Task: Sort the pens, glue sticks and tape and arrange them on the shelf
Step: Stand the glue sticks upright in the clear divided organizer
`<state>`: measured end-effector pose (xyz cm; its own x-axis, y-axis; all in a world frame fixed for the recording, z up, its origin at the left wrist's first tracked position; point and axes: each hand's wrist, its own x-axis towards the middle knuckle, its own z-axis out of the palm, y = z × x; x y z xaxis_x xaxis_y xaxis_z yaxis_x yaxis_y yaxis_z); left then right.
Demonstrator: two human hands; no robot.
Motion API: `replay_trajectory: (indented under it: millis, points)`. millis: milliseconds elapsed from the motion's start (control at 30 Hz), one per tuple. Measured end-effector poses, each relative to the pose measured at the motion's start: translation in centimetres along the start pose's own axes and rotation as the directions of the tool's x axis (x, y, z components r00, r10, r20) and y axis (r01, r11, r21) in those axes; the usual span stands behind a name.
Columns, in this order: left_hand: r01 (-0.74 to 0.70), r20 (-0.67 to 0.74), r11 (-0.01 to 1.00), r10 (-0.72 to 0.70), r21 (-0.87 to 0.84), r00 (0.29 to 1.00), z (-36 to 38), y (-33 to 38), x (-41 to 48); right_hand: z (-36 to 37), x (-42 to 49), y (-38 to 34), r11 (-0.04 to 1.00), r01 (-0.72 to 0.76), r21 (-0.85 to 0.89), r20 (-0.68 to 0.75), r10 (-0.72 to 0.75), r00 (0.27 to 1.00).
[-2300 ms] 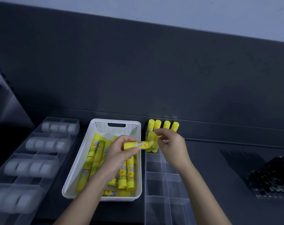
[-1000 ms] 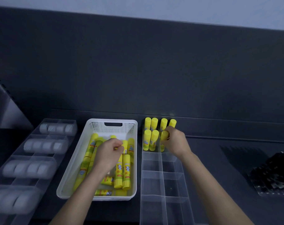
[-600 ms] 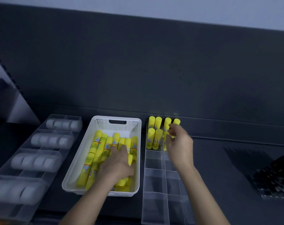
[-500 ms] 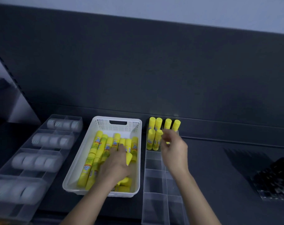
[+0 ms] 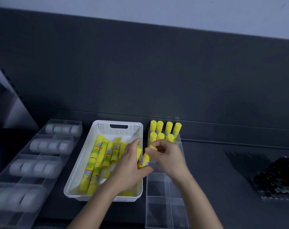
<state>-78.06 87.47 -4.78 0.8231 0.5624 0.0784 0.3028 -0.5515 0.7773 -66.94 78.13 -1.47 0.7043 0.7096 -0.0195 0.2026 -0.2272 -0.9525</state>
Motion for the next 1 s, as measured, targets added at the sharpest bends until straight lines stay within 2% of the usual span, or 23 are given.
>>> replay_trajectory:
  millis: [67, 200, 333, 433, 567, 833, 1000]
  points:
    - [-0.013, -0.019, 0.995, 0.012, -0.098, 1.0, -0.1, 0.2, 0.0, -1.7, 0.3, -0.2, 1.0, 0.013, 0.008, -0.131, -0.012, 0.991]
    - [-0.029, -0.198, 0.979, -0.011, -0.2, 0.98, -0.2, 0.5, 0.9, -5.1, 1.3, -0.3, 0.999, 0.025, -0.029, -0.358, -0.034, 0.933]
    - [-0.085, -0.249, 0.961, 0.017, -0.263, 0.968, -0.2, 2.0, 1.9, -7.1, 2.1, 0.0, 0.984, 0.011, -0.176, -0.455, -0.091, 0.886]
    - [-0.104, -0.308, 0.93, -0.01, -0.353, 0.951, -0.1, 2.7, 2.6, -7.5, 2.8, 0.8, 0.952, -0.009, -0.307, -0.449, -0.136, 0.883]
    - [-0.093, -0.331, 0.894, -0.065, -0.439, 0.942, 0.1, 3.1, 3.1, -7.0, 4.0, 2.7, 0.9, -0.002, -0.436, -0.331, -0.158, 0.93]
    - [-0.033, -0.266, 0.907, -0.088, -0.421, 0.96, 0.6, 3.0, 3.0, -6.2, 5.0, 4.4, 0.866, -0.006, -0.5, -0.188, -0.102, 0.977]
    - [-0.015, -0.215, 0.924, -0.073, -0.381, 0.974, 0.9, 2.9, 3.7, -6.5, 5.0, 4.6, 0.871, -0.018, -0.491, -0.196, -0.091, 0.976]
